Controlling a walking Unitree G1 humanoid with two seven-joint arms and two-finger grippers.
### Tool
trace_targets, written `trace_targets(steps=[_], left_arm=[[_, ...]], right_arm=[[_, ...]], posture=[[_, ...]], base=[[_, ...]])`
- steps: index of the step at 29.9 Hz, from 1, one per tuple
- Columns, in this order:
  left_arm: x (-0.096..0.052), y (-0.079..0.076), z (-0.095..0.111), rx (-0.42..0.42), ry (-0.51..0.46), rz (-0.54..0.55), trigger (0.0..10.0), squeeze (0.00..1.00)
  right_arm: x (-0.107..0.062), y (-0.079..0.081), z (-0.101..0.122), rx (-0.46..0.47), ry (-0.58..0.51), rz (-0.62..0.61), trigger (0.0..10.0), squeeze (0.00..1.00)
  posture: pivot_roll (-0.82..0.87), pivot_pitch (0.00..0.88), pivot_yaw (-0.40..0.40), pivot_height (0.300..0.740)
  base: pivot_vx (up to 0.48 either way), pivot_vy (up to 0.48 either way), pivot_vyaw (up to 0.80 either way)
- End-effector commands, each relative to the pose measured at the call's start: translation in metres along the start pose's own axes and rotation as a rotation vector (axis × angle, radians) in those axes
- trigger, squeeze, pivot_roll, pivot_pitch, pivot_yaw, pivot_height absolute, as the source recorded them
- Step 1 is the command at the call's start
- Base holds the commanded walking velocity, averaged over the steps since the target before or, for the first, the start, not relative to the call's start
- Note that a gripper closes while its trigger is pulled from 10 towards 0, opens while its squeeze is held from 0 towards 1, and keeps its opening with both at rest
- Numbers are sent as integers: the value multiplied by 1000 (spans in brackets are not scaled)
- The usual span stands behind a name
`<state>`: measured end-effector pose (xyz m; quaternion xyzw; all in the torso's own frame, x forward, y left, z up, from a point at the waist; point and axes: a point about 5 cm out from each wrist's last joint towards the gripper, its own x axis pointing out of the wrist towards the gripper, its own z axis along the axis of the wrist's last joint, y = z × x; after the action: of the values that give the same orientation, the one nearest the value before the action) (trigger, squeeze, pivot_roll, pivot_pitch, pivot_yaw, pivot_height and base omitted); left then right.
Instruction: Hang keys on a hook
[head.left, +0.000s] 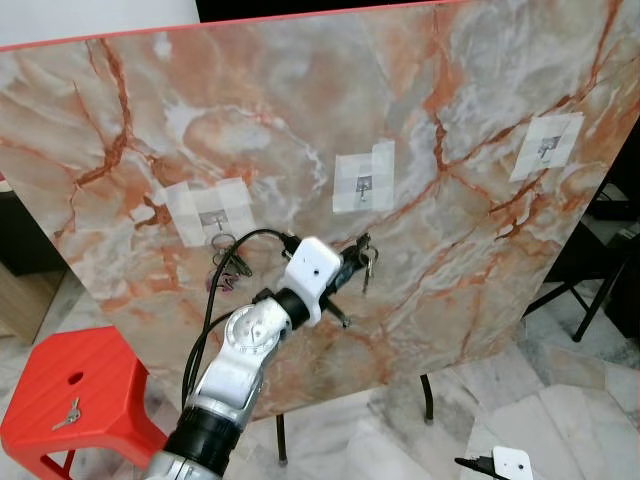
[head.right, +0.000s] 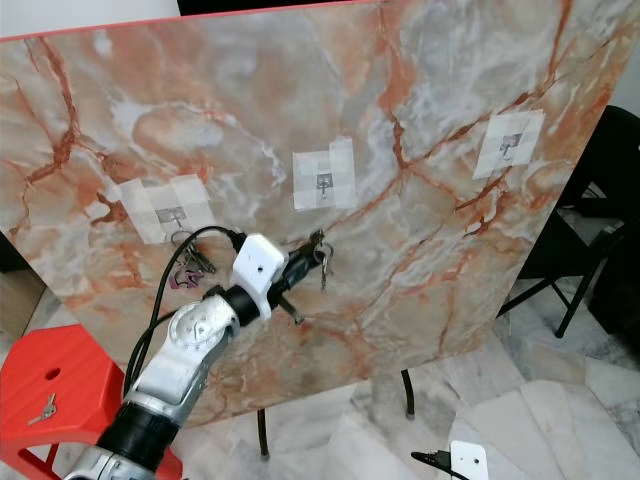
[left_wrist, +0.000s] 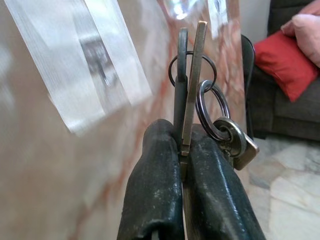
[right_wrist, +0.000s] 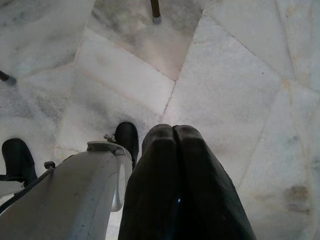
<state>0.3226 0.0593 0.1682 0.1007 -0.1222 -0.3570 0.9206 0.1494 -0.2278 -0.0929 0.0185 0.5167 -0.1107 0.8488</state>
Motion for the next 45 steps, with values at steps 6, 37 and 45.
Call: trace_targets(steps=[6,37,45], left_arm=[[17,15,3,68,53,58,10000,0],[-31,18,14,-54,170,-172,10000,0],[-15,14,23,-137,99,-85,10000,0]], right_arm=[[0,1,1,16,-2,-3,10000,0],[0,2,0,32,2,-16,10000,0],[0,2,0,29,2,-16,10000,0]], posture=[[27,0,7,740],[44,0,13,740],[45,0,13,740]], base=[[0,0,0],[0,0,0],[0,0,0]])
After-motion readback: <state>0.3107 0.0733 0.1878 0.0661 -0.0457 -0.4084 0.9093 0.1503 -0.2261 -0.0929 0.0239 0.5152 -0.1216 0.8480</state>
